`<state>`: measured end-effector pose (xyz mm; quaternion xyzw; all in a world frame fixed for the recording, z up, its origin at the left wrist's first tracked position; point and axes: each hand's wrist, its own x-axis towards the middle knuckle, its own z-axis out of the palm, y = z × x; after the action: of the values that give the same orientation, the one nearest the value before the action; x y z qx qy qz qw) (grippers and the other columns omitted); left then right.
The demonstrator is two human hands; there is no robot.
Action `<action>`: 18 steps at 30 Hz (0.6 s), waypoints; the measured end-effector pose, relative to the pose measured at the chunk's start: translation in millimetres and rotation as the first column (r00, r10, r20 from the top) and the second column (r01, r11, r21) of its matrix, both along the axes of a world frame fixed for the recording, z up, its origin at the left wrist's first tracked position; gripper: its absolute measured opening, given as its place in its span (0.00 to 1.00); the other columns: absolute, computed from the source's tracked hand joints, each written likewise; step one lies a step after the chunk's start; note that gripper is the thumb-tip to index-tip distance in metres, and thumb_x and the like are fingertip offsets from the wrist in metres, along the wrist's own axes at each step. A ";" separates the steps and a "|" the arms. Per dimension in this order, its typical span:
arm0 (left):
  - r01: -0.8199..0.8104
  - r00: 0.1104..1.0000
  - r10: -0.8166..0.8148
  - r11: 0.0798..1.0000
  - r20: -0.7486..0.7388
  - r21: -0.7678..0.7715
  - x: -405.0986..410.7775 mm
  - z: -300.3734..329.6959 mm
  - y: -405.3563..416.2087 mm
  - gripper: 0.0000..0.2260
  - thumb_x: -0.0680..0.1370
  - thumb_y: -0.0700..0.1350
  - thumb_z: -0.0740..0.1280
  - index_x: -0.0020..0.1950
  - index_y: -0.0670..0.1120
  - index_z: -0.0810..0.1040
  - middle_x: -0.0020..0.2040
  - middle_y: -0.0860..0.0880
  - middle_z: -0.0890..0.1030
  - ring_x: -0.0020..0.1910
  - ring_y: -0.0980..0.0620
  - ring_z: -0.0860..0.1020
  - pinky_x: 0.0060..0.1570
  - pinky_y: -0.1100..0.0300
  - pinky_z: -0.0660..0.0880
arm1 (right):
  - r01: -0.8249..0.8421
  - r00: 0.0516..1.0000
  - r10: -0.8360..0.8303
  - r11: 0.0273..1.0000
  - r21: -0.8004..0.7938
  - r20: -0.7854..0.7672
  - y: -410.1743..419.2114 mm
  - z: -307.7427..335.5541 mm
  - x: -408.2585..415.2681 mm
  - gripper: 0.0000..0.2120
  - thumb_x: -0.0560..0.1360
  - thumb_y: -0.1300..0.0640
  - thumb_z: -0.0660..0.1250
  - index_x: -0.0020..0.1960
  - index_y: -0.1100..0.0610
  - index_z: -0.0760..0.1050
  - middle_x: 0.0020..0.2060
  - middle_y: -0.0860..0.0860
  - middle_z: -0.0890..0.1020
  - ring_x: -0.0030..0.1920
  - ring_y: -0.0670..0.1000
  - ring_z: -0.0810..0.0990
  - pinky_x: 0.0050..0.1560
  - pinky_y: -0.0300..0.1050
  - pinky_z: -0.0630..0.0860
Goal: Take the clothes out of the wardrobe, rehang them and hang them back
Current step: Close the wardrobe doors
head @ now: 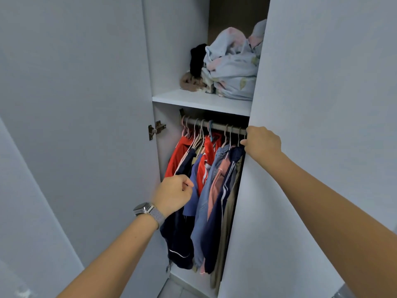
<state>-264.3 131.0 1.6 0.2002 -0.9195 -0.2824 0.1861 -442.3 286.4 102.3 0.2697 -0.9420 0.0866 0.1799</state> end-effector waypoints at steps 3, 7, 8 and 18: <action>-0.026 0.999 0.025 1.000 -0.034 -0.001 1.9 4.6 -3.0 0.10 0.74 0.38 0.61 0.45 0.51 0.80 0.35 0.56 0.79 0.36 0.55 0.77 0.40 0.60 0.75 | -0.029 1.000 0.029 1.000 -0.007 0.000 1.2 1.4 -13.0 0.12 0.79 0.52 0.64 0.53 0.61 0.73 0.51 0.60 0.79 0.51 0.62 0.79 0.41 0.47 0.68; -0.057 0.998 0.058 0.998 -0.040 0.023 16.4 14.8 -19.9 0.09 0.74 0.40 0.62 0.45 0.54 0.78 0.40 0.53 0.82 0.39 0.55 0.79 0.44 0.62 0.75 | -0.029 1.000 0.029 1.000 -0.012 0.005 0.6 2.0 -23.2 0.12 0.79 0.50 0.64 0.51 0.60 0.73 0.49 0.59 0.80 0.49 0.62 0.79 0.40 0.47 0.68; -0.068 0.997 0.069 0.997 -0.039 0.020 21.5 18.0 -25.5 0.09 0.74 0.41 0.62 0.45 0.55 0.77 0.41 0.52 0.83 0.41 0.54 0.80 0.46 0.60 0.76 | -0.027 1.000 0.027 1.000 -0.005 0.009 0.3 3.2 -24.2 0.13 0.79 0.49 0.64 0.51 0.60 0.73 0.49 0.59 0.80 0.49 0.61 0.79 0.40 0.46 0.68; -0.176 0.951 0.136 0.976 -0.276 -0.125 83.2 36.8 -71.2 0.08 0.76 0.41 0.63 0.51 0.48 0.79 0.47 0.54 0.80 0.43 0.61 0.75 0.49 0.67 0.70 | -0.066 0.982 0.139 0.886 0.459 -0.128 -77.7 41.5 72.4 0.10 0.75 0.56 0.64 0.55 0.56 0.77 0.51 0.52 0.79 0.52 0.55 0.80 0.41 0.44 0.71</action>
<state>-181.0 59.8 38.4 0.2184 -0.8858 -0.2221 0.3439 -369.9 208.6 143.8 0.3597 -0.9034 -0.1471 0.1812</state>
